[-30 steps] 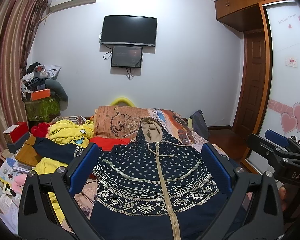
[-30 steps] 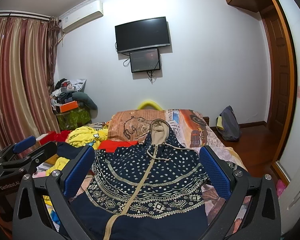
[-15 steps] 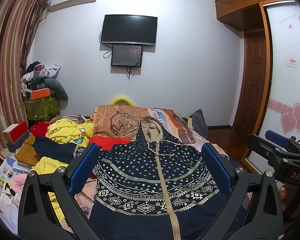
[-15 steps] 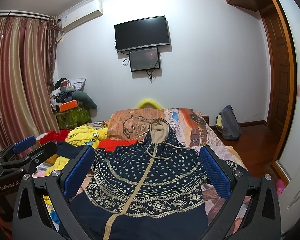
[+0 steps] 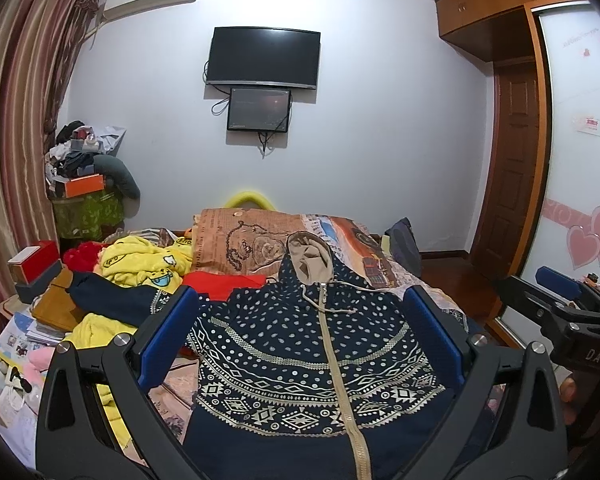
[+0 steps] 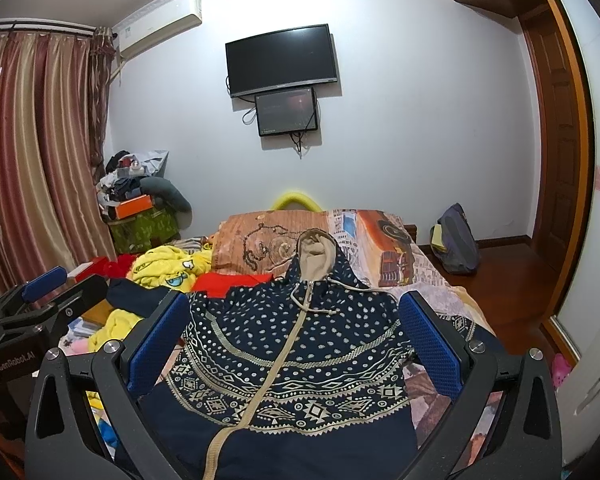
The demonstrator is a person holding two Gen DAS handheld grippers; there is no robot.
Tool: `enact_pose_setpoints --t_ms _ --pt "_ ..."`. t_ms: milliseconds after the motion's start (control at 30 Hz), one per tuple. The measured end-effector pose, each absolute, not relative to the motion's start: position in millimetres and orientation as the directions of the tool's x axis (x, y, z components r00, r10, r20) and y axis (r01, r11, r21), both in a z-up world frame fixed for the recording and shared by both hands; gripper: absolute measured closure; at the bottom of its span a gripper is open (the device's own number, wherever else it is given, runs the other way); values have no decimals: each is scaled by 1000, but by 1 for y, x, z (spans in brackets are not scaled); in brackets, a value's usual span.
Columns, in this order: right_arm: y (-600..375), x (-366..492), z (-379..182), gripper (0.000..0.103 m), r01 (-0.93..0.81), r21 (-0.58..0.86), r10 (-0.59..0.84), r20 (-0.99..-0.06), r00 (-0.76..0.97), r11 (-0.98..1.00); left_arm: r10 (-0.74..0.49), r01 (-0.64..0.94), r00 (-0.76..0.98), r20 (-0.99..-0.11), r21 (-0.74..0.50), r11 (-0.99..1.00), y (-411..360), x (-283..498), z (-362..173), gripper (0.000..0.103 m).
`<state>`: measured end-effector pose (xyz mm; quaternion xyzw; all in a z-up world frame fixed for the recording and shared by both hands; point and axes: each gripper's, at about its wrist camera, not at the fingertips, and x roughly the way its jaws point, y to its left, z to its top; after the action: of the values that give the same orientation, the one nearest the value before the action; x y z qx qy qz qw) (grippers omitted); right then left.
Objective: Fold large clothes
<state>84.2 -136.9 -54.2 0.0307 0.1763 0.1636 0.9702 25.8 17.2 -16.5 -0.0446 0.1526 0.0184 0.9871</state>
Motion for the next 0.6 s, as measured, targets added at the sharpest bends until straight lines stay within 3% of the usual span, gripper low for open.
enact_pose_setpoints --t_ms 367,600 --pt "-126 137 -64 0 -312 107 328 -401 855 944 88 -130 940 -329 -108 986 63 79 -26 0" --pt "-118 196 -86 0 -302 114 318 -476 820 947 163 -234 904 -396 -138 963 118 132 -49 0"
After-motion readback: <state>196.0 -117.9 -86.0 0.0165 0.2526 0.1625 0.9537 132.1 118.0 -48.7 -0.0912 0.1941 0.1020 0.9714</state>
